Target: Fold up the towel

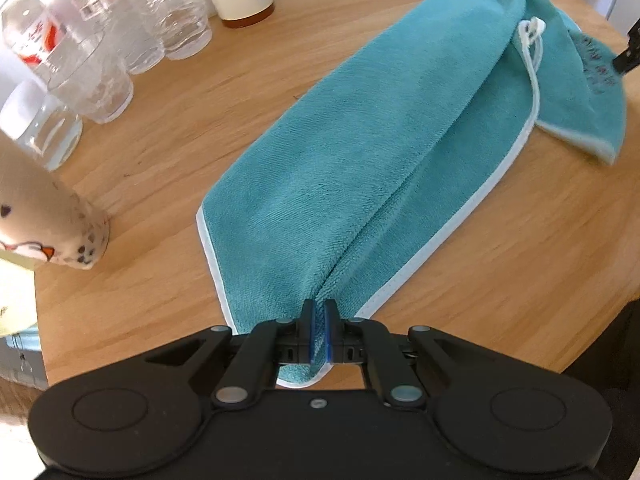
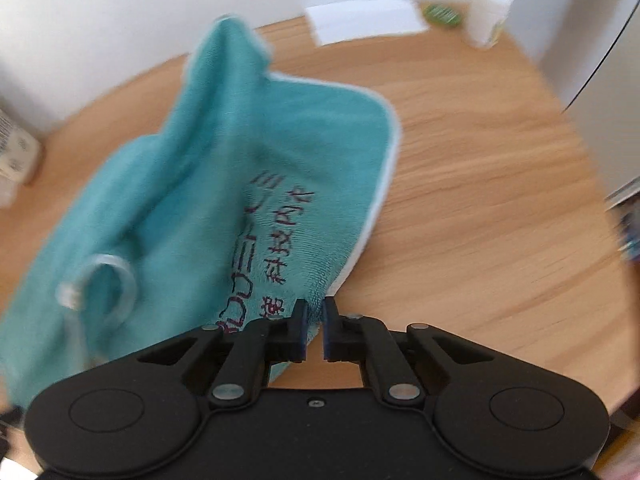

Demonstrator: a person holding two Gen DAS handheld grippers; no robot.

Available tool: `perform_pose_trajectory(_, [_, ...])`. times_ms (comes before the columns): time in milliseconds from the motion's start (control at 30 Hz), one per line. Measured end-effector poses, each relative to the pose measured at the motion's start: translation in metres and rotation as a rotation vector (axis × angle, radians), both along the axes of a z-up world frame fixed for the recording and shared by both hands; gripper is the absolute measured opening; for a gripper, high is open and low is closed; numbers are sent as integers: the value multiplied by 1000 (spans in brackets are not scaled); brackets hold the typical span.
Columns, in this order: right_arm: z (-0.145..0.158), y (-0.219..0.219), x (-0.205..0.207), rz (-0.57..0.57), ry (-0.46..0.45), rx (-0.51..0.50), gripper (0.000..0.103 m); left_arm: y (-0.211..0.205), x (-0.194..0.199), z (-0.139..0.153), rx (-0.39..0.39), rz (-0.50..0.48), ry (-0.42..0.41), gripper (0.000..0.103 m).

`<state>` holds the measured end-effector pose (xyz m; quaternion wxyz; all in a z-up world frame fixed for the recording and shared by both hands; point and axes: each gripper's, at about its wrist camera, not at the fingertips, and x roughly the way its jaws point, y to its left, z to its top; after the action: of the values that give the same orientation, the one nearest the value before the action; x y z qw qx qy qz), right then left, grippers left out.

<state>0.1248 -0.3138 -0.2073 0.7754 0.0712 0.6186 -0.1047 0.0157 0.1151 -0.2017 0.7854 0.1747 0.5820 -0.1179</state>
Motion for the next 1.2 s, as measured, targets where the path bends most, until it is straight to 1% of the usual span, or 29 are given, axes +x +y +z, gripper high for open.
perform_pose_trajectory(67, [6,-18,0,21,31,-81,7,1,2,0,3,5,11,4])
perform_pose_trajectory(133, [8,-39,-2,29,56,-132,7,1,2,0,5,8,13,4])
perform_pose_trajectory(233, [0,-54,1,44,108,-191,7,2,3,0,10,10,17,4])
perform_pose_trajectory(300, [-6,-58,3,81,117,-202,7,1,3,0,22,1,21,4])
perform_pose_trajectory(367, [-19,-56,10,107,129,-238,7,0,3,0,37,-8,24,4])
perform_pose_trajectory(467, [-24,-52,14,141,107,-244,11,0,4,0,46,-13,32,4])
perform_pose_trajectory(500, [-20,-53,11,139,96,-240,13,0,4,0,47,-13,34,4])
perform_pose_trajectory(567, [-7,-55,-3,147,45,-203,33,-1,5,-1,51,-15,40,4])
perform_pose_trajectory(600, [3,-62,-20,150,28,-190,34,-1,5,-1,52,-16,43,4])
perform_pose_trajectory(667, [4,-64,-38,127,20,-143,37,-1,6,-1,56,-18,48,4])
perform_pose_trajectory(700, [5,-66,-46,115,16,-120,37,-1,6,-1,58,-23,49,4])
perform_pose_trajectory(767, [-3,-69,-70,60,1,-4,37,-1,6,-1,61,-27,51,4])
perform_pose_trajectory(833, [-14,-67,-81,1,-9,74,37,-1,6,-1,57,-21,51,4])
perform_pose_trajectory(900, [-19,-64,-87,-61,-18,135,37,0,6,-1,55,-17,52,4])
perform_pose_trajectory(967, [-22,-59,-92,-140,-66,219,37,-1,6,-1,57,-19,53,4])
perform_pose_trajectory(1167, [-28,-52,-93,-255,-107,259,38,4,6,-1,55,-24,52,4])
perform_pose_trajectory(1200, [-28,-51,-92,-276,-115,267,36,4,6,-1,54,-21,52,4])
